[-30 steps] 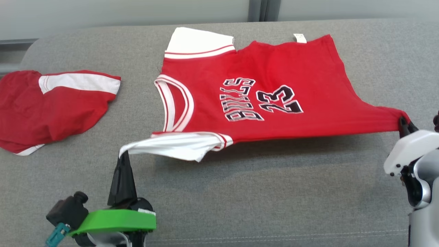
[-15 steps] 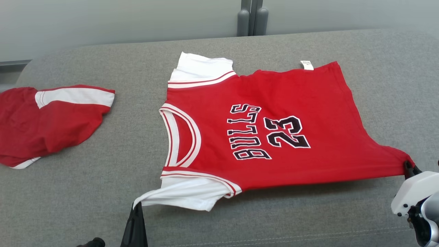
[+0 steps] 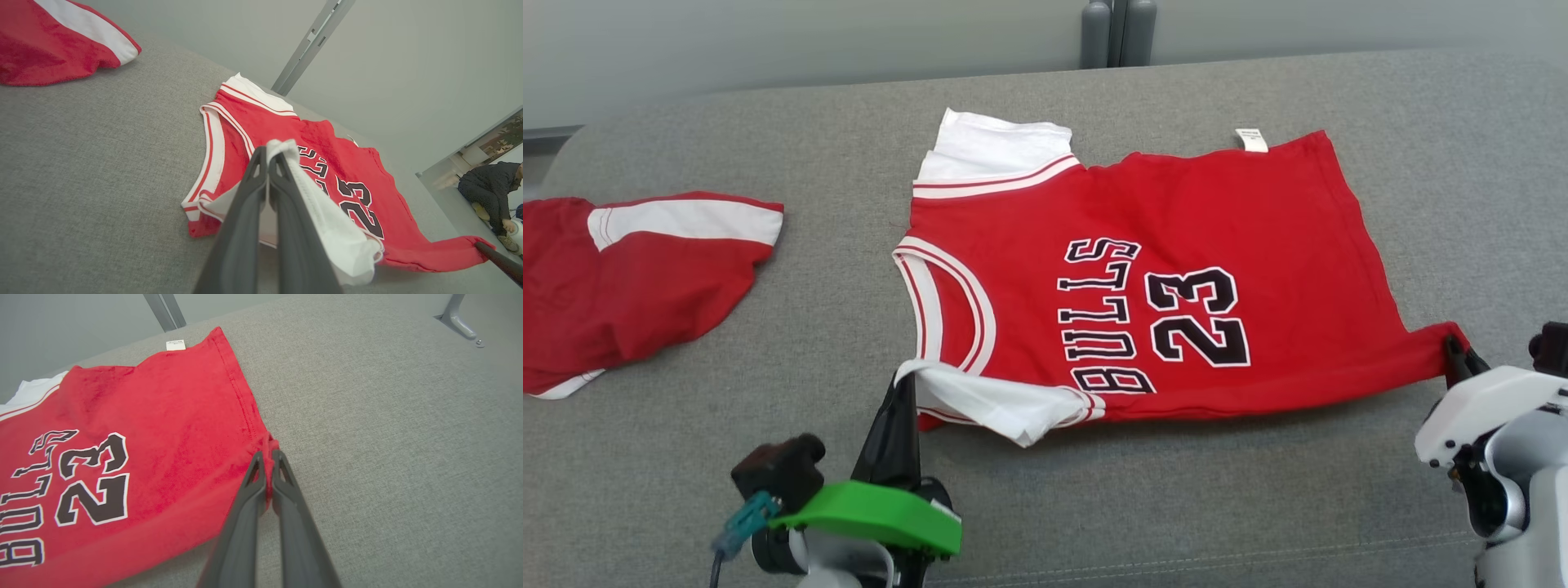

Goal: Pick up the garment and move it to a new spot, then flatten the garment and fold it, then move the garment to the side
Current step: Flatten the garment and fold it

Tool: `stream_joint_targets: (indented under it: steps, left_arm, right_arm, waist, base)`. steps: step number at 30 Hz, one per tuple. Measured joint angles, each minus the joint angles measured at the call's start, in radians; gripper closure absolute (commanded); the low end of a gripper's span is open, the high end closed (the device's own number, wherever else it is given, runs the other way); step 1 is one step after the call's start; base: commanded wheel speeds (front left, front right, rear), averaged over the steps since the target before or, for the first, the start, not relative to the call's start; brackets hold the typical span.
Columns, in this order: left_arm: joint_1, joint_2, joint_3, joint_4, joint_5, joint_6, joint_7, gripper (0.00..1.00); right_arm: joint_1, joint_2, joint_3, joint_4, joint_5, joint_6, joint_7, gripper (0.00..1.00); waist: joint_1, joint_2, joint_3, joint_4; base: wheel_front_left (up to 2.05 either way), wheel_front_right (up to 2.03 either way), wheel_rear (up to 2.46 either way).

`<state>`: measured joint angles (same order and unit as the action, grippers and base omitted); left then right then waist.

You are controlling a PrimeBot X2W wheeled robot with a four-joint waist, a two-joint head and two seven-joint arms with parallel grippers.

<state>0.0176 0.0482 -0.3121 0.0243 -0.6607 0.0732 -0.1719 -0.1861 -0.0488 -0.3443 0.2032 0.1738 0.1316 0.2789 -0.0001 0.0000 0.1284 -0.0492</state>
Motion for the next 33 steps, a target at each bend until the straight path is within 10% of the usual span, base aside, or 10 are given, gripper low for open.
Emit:
stream_joint_targets:
  steps: [33]
  left_arm:
    - [-0.532, 0.002, -0.018, 0.481, 0.036, 0.033, 0.047, 1.0]
  right_arm:
    - [-0.497, 0.0, -0.023, 0.479, -0.085, 0.0, -0.124, 1.0]
  waist:
    - [0.0001, 0.0, 0.164, 0.005]
  base:
    - [0.0, 0.0, 0.0]
